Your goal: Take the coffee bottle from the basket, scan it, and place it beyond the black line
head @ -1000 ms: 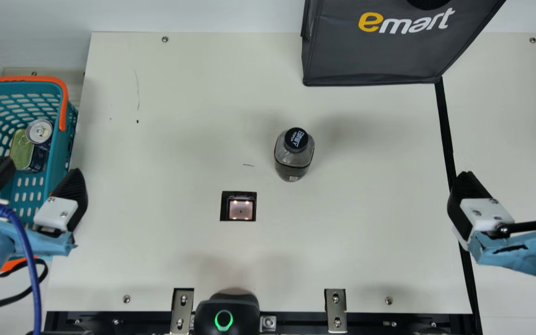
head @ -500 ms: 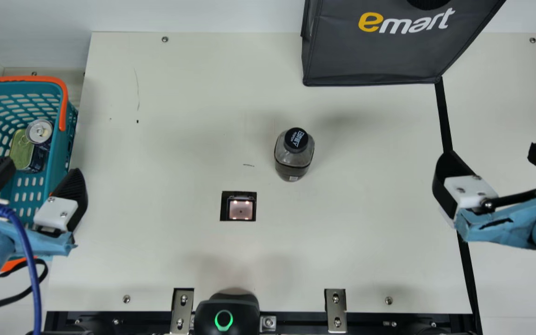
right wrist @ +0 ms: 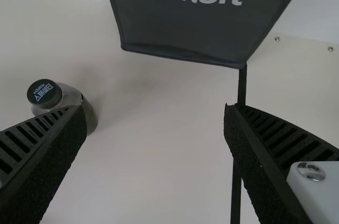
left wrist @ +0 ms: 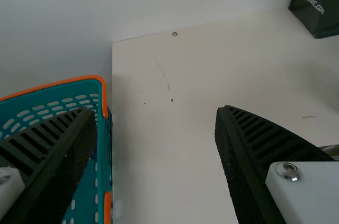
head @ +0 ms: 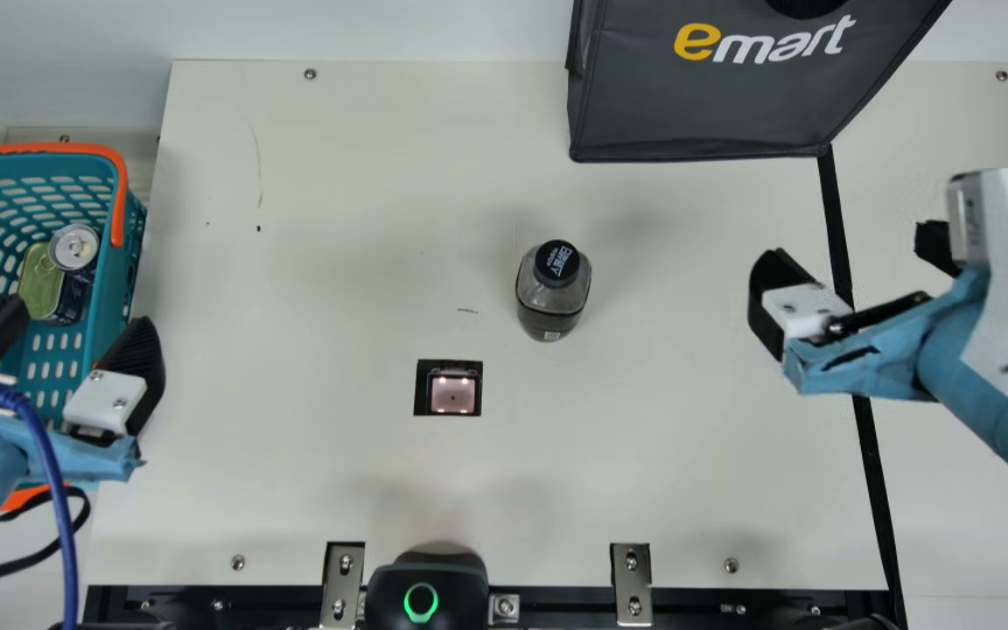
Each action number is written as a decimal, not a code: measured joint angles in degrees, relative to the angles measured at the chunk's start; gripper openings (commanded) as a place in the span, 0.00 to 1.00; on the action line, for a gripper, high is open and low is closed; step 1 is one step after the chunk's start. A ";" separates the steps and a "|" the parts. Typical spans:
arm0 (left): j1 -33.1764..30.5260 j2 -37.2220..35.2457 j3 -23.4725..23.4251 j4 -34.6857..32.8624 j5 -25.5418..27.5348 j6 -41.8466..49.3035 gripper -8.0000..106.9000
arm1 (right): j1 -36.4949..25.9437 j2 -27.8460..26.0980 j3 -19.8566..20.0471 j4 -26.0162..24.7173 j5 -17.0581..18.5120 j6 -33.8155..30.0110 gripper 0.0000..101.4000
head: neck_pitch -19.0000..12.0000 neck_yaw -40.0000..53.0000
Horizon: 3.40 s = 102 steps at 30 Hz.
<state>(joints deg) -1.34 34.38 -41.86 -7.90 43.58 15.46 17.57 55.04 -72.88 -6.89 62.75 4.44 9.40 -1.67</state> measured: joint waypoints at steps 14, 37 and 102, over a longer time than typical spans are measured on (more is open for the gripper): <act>0.00 0.00 0.00 0.00 0.00 0.00 0.85 | 9.15 4.62 -0.27 -2.36 -2.08 5.21 0.90 | 0.00 0.00; 0.00 0.00 0.00 0.00 0.00 0.00 0.85 | 19.15 11.10 -1.80 -2.57 -4.23 7.62 0.90 | 0.09 0.00; 0.00 0.00 0.00 0.00 0.00 0.00 0.85 | 22.49 32.93 0.35 -2.32 -16.05 9.13 0.90 | 0.00 0.00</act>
<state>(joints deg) -1.34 34.38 -41.86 -7.90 43.58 15.46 40.06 87.98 -72.52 -9.21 46.70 13.58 9.40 -1.67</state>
